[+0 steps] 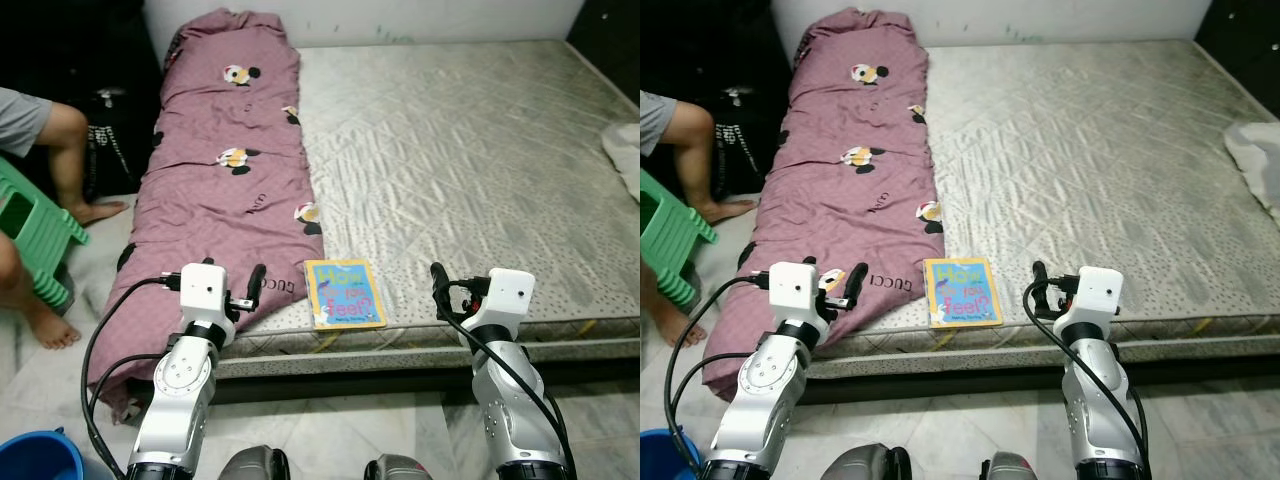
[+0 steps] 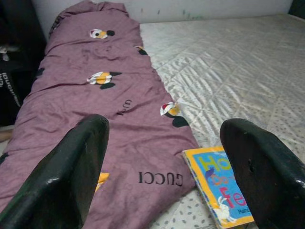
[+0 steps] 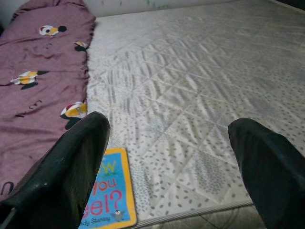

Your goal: Clean up the room

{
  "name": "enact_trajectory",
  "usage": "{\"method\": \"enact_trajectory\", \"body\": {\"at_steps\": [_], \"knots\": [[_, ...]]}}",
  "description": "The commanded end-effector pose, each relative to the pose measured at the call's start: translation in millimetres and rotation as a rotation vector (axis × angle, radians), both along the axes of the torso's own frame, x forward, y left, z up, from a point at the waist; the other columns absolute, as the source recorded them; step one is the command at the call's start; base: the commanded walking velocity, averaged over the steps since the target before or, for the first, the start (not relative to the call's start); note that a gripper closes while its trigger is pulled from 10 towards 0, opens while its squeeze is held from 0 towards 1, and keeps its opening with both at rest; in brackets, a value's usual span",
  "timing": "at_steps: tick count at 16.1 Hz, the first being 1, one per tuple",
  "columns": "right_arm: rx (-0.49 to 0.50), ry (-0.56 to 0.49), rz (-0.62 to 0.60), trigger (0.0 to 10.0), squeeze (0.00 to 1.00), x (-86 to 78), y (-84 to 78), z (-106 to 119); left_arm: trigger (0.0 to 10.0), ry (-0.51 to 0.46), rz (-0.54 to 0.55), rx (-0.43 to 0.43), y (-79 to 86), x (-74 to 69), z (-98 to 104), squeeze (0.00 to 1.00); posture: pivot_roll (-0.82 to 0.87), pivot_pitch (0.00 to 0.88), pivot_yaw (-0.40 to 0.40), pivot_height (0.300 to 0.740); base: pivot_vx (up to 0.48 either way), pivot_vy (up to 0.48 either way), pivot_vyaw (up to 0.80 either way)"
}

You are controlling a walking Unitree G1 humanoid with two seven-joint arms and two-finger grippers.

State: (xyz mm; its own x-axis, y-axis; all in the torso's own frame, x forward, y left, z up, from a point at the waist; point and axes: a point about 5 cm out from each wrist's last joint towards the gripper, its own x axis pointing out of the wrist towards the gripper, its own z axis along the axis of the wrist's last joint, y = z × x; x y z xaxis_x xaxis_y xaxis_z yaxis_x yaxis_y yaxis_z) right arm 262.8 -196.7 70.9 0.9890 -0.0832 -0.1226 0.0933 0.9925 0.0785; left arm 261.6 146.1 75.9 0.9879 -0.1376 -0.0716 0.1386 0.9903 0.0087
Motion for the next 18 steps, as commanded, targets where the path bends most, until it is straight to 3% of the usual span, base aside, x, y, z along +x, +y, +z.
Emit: {"method": "enact_trajectory", "body": {"at_steps": [1, 6, 18], "knots": [[-0.004, -0.009, -0.006, 10.0, 0.0, -0.9, -1.5, 3.4, 10.0, -0.013, -0.015, -0.001, -0.1, -1.2, 3.0, 0.0, -0.07, 0.101, 0.031, 0.74, 0.0, 0.0, 0.0], [-0.005, -0.01, -0.006, 10.0, 0.0, -0.3, -1.8, 3.5, 10.0, -0.013, -0.024, -0.003, -0.4, -1.3, 3.2, 0.0, -0.06, 0.099, 0.03, 0.74, 0.0, 0.0, 0.0], [-0.004, -0.011, -0.008, 10.0, 0.0, 0.1, -1.6, 3.3, 10.0, -0.013, -0.035, -0.008, -2.1, -2.8, 3.9, 0.0, -0.06, 0.101, 0.031, 0.74, 0.285, 0.0, 0.0]]}}
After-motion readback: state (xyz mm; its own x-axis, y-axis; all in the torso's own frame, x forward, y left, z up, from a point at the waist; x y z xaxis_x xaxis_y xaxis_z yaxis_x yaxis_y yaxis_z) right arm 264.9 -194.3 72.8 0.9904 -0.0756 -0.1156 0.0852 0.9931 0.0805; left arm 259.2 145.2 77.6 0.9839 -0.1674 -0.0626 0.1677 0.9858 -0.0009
